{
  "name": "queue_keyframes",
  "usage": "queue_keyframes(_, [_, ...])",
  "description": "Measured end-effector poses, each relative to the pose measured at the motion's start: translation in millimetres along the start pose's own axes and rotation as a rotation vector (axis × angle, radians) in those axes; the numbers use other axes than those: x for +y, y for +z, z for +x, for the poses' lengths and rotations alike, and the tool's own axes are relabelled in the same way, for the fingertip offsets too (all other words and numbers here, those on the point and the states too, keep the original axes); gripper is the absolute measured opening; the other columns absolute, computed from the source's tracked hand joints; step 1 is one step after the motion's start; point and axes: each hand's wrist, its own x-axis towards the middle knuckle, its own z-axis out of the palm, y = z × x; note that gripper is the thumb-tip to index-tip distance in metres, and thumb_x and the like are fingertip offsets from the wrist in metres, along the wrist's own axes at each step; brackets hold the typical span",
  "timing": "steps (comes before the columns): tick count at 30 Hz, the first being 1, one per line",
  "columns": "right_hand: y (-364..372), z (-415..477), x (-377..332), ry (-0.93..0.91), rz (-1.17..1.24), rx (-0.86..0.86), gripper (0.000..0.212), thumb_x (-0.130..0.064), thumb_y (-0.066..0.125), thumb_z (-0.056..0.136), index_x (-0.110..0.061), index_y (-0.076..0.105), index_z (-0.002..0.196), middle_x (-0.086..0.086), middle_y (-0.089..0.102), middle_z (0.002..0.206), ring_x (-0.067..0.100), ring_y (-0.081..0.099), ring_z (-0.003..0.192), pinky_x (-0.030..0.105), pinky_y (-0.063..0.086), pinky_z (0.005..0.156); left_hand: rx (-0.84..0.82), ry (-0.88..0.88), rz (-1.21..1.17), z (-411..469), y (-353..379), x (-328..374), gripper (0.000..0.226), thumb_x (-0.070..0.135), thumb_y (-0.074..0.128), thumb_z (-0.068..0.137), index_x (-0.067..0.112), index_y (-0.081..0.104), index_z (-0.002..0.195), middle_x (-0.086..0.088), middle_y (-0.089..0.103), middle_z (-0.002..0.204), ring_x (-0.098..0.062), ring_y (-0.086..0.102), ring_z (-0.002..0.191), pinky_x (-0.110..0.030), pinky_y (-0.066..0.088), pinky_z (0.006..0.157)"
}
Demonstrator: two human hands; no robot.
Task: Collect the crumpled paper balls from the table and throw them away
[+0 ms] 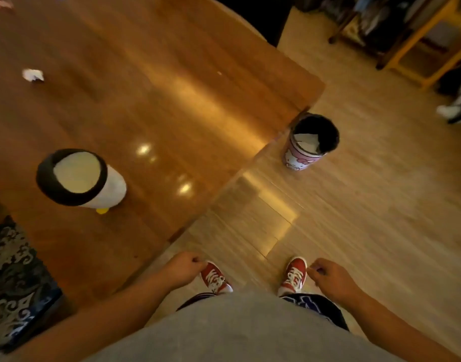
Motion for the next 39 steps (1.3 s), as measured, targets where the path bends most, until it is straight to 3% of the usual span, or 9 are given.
queue_keyframes(3, [-14.2,-8.3,59.0,0.088,0.073,0.012,0.021,-0.033,0.056,0.094,-0.014,0.063,0.086,0.008,0.070,0.087,0.025,0.064,0.082,0.033,0.048,0.075,-0.030,0.005,0.024,8.4,24.1,46.3,0.018,0.031,0.056,0.089,0.022,0.063,0.076,0.000,0.065,0.078,-0.015,0.060,0.074,-0.026,0.045,0.064])
queue_keyframes(7, [-37.1,-15.4,136.8,0.189,0.203,0.033,0.022,-0.033,0.057,0.093,-0.014,0.064,0.085,0.007,0.069,0.084,0.024,0.065,0.080,0.033,0.048,0.074,-0.050,0.047,0.021,11.1,67.4,121.8,0.021,0.023,0.057,0.088,0.017,0.058,0.068,-0.002,0.061,0.071,-0.013,0.056,0.066,-0.028,0.041,0.061])
queue_keyframes(13, [-68.8,-16.6,239.5,0.294,0.334,0.060,0.021,-0.033,0.059,0.092,-0.023,0.060,0.074,0.001,0.067,0.079,0.021,0.063,0.078,0.033,0.048,0.072,-0.071,0.003,0.001,20.5,134.0,216.9,0.017,0.022,0.055,0.091,0.008,0.061,0.086,-0.011,0.063,0.085,-0.020,0.060,0.073,-0.026,0.044,0.061])
queue_keyframes(17, [-95.6,-8.4,282.9,0.325,0.383,0.062,0.023,-0.035,0.058,0.092,-0.020,0.062,0.074,0.004,0.069,0.080,0.022,0.066,0.078,0.033,0.052,0.074,-0.060,0.021,0.076,23.9,156.6,260.2,0.016,0.028,0.053,0.092,0.016,0.062,0.085,-0.009,0.066,0.089,-0.017,0.061,0.078,-0.026,0.044,0.060])
queue_keyframes(21, [-134.0,13.4,302.1,0.303,0.437,0.096,0.024,-0.035,0.058,0.092,-0.017,0.064,0.077,0.008,0.070,0.082,0.024,0.067,0.079,0.041,0.055,0.078,-0.034,0.012,0.123,30.0,158.6,290.4,0.027,0.034,0.052,0.092,0.011,0.065,0.093,-0.013,0.069,0.092,-0.018,0.061,0.076,-0.027,0.045,0.063])
queue_keyframes(26, [-200.1,61.4,304.6,0.251,0.460,0.126,0.023,-0.033,0.060,0.091,-0.014,0.065,0.081,0.011,0.069,0.086,0.029,0.066,0.084,0.046,0.054,0.081,-0.071,-0.010,0.134,50.8,152.9,317.9,0.023,0.030,0.053,0.094,0.009,0.061,0.089,-0.006,0.061,0.080,-0.015,0.055,0.067,-0.023,0.041,0.055])
queue_keyframes(31, [-269.2,121.9,292.7,0.229,0.466,0.170,0.023,-0.033,0.062,0.090,-0.016,0.062,0.074,0.010,0.069,0.080,0.033,0.068,0.081,0.044,0.054,0.078,-0.074,-0.048,0.141,93.7,148.0,356.3,0.029,0.031,0.054,0.095,0.003,0.062,0.096,-0.010,0.066,0.086,-0.018,0.058,0.071,-0.027,0.043,0.060])
queue_keyframes(39, [-380.9,165.8,298.0,0.250,0.474,0.140,0.023,-0.035,0.057,0.094,-0.017,0.063,0.081,0.009,0.068,0.092,0.028,0.066,0.088,0.044,0.052,0.083,-0.112,-0.056,0.158,164.7,123.4,485.5,0.019,0.025,0.051,0.094,0.008,0.056,0.086,-0.007,0.059,0.082,-0.016,0.052,0.067,-0.024,0.040,0.057])
